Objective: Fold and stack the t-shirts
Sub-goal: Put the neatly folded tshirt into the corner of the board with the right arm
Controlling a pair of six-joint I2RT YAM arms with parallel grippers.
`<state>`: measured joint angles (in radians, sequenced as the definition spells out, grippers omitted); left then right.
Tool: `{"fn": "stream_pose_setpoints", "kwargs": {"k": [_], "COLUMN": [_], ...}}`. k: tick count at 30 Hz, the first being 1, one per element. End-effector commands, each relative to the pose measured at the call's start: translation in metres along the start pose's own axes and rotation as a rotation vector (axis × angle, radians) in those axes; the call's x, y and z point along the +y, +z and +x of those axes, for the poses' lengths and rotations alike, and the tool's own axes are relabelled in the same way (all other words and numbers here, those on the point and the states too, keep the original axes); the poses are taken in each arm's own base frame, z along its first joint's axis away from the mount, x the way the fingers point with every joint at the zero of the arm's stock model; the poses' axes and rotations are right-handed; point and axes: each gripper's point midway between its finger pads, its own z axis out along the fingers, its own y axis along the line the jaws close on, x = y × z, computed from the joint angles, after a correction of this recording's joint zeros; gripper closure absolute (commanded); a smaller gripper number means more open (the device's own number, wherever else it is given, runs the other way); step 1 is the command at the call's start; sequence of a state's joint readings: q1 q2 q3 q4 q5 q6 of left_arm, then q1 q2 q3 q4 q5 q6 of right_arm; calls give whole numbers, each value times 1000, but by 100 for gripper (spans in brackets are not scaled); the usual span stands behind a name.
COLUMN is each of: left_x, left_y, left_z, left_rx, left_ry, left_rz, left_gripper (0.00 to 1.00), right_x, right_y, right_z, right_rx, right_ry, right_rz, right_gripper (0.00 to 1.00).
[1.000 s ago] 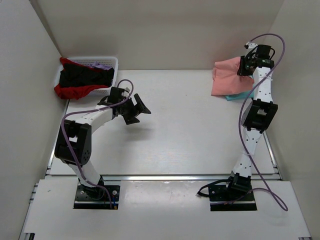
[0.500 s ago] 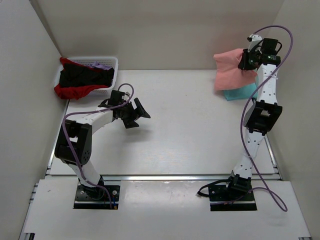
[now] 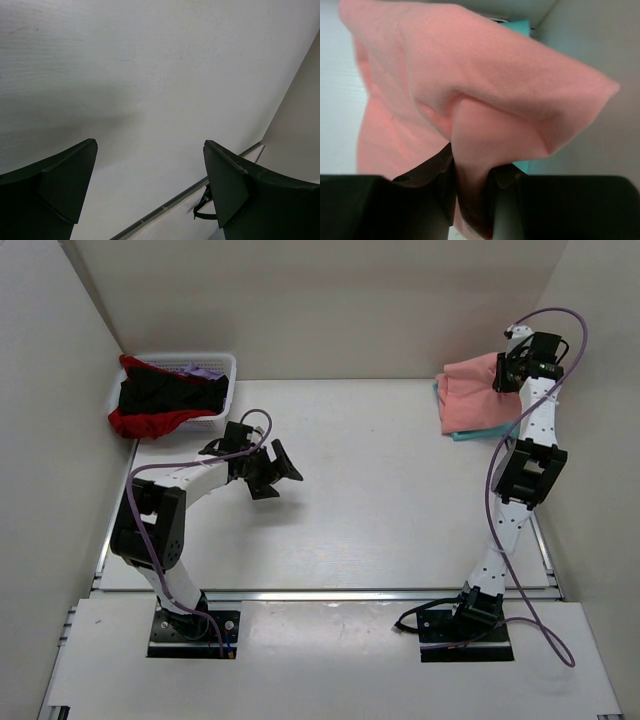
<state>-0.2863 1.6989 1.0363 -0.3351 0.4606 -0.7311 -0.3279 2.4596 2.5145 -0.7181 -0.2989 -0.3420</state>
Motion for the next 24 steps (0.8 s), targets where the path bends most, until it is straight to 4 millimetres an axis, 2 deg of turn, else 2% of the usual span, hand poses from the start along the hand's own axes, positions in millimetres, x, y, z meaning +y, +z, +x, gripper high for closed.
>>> {"fn": "stream_pose_setpoints", "kwargs": {"k": [1,2,3,4,5,7,9,10,12,13,14,15,16,17,18,19,20,21,22,23,24], "left_x": [-2,-3,1,0,2,-1,-5,-8,-11,-11,-14,-10,-12,-10,-9,-9,-6,-4,-2,1,3], "left_y": [2,0,3,3,3,4,3,1,-5,-7,-13,-14,-21,-27,-30,-36,-41,-43,-50,-57,-60], "left_z": [9,12,16,16,19,21,21,20,15,14,13,15,11,12,13,15,19,19,25,31,31], "left_rx": [30,33,39,36,47,50,43,31,3,-7,-27,-22,-46,-58,-59,-55,-41,-43,-28,-14,-18], "left_ry": [39,40,45,45,41,44,49,60,69,70,75,68,76,86,84,90,91,93,98,104,115], "left_rz": [3,8,-1,2,-1,4,6,7,1,-9,-4,-4,-2,-8,-7,-10,-23,-29,-52,-74,-91], "left_gripper": [1,1,1,1,1,1,2,1,1,1,2,1,1,1,2,2,1,1,1,2,1], "right_x": [-26,-23,-24,-27,-21,-23,-14,-2,6,14,18,19,29,33,44,57,72,93,109,133,146], "right_y": [15,17,17,15,14,6,-16,-22,-53,-53,-63,-90,-99,-93,-103,-126,-117,-127,-152,-146,-158], "right_z": [-33,-36,-40,-44,-56,-70,-105,-117,-143,-142,-143,-157,-152,-128,-111,-116,-83,-57,-62,-26,3], "right_rx": [-96,-97,-96,-101,-133,-164,-243,-268,-330,-334,-347,-388,-385,-335,-294,-327,-268,-233,-273,-196,-130], "right_ry": [-120,-133,-151,-153,-173,-198,-227,-245,-226,-184,-115,-74,-12,52,84,150,205,239,288,308,316], "right_rz": [197,208,249,291,292,350,385,372,372,352,353,390,391,413,423,410,364,285,219,174,160], "right_gripper": [79,65,46,39,30,25,22,22,20,8,1,1,1,1,1,1,1,1,1,1,1]}}
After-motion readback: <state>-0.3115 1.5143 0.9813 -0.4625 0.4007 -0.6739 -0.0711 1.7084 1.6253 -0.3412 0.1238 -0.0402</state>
